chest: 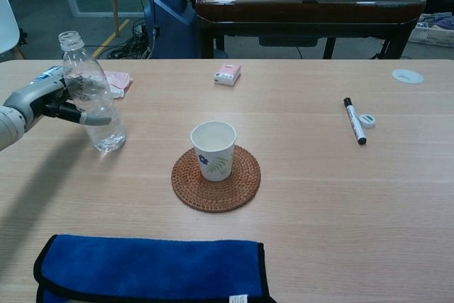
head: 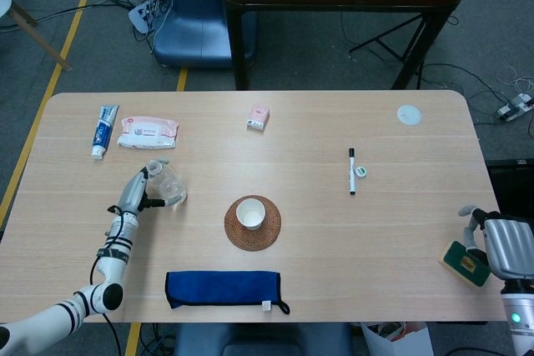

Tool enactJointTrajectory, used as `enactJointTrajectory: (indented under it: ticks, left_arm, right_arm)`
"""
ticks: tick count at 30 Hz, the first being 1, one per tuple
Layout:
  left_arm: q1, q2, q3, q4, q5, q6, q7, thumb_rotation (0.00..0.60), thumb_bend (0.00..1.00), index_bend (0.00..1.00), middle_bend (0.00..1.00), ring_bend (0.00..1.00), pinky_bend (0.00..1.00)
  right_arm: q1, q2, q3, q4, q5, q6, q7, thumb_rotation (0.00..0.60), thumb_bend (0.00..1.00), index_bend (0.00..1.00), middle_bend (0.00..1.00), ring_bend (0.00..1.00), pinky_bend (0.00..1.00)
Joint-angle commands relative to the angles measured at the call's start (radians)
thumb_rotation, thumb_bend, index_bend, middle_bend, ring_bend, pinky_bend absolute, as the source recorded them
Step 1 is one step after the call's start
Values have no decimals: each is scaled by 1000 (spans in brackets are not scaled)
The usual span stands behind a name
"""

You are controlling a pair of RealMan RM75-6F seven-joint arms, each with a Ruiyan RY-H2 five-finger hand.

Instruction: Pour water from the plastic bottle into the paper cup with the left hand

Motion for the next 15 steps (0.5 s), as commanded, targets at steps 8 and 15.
enactJointTrajectory:
  ticks: [8, 15]
  left_arm:
    - [-9, -38, -21, 59, 8, 7, -54, 600, 24, 365, 282, 206, 147]
    - [-22, -57, -13, 90, 14, -7, -40, 600, 24, 429, 338, 227, 147]
  right_arm:
    - [-1, 3, 1, -1, 1, 0, 4, 600, 542, 408, 547, 502, 541]
    - [-3, 7, 1, -5, -1, 5, 7, 600, 542, 408, 547, 503, 542]
